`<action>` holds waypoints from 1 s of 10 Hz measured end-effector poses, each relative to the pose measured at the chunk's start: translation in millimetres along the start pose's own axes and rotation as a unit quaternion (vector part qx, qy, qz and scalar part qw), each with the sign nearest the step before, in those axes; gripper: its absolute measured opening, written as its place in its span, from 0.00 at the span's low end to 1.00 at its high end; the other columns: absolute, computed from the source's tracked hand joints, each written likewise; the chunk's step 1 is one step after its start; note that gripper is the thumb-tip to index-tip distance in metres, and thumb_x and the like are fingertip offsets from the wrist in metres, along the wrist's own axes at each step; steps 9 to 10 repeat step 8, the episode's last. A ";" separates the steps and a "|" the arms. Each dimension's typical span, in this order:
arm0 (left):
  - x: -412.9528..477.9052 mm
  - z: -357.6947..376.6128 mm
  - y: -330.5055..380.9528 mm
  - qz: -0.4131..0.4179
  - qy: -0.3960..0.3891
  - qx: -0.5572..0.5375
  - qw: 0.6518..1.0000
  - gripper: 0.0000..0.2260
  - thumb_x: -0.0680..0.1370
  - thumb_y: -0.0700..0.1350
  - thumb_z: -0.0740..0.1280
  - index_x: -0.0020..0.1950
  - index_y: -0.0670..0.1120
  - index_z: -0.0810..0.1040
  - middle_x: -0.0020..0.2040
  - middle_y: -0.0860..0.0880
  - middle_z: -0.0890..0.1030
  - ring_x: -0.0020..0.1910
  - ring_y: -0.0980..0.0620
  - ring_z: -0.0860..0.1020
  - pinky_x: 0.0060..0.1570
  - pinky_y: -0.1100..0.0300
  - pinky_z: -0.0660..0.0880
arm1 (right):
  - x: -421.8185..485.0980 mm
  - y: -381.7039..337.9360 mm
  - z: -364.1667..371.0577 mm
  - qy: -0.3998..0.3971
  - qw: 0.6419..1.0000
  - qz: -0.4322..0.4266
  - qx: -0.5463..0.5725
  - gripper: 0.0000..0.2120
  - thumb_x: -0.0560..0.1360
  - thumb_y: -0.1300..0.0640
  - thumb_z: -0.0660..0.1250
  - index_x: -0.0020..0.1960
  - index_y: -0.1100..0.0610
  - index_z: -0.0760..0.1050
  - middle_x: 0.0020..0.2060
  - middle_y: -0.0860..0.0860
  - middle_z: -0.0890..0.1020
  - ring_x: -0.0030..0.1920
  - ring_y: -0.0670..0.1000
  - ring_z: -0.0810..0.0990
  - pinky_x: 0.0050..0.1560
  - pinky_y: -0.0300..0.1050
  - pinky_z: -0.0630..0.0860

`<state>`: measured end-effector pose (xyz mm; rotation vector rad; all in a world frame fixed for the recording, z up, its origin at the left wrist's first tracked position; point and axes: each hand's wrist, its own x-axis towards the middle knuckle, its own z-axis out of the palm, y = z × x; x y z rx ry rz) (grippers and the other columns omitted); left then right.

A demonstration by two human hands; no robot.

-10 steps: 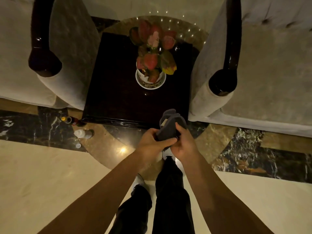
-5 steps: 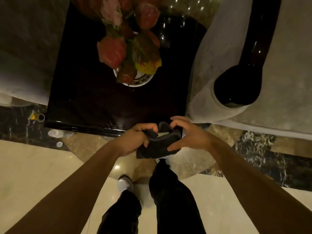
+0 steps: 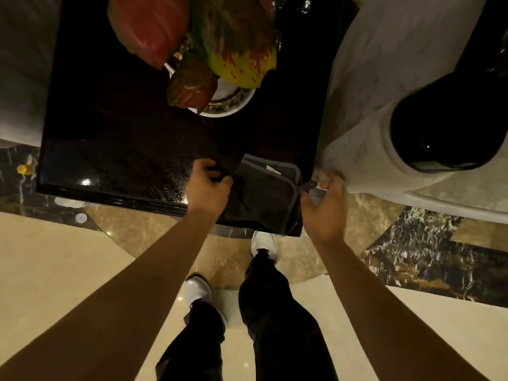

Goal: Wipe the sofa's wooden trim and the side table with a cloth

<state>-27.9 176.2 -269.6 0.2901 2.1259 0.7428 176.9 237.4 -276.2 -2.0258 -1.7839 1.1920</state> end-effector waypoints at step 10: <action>-45.3 -28.5 -30.8 0.216 -0.134 0.550 0.795 0.35 0.80 0.46 0.58 0.80 0.48 0.40 0.81 0.52 0.40 0.79 0.43 0.41 0.74 0.41 0.49 | 2.2 -6.0 -34.2 -0.177 0.946 -0.215 -0.165 0.30 0.83 0.53 0.61 0.81 0.58 0.54 0.78 0.58 0.64 0.78 0.59 0.63 0.76 0.55 0.62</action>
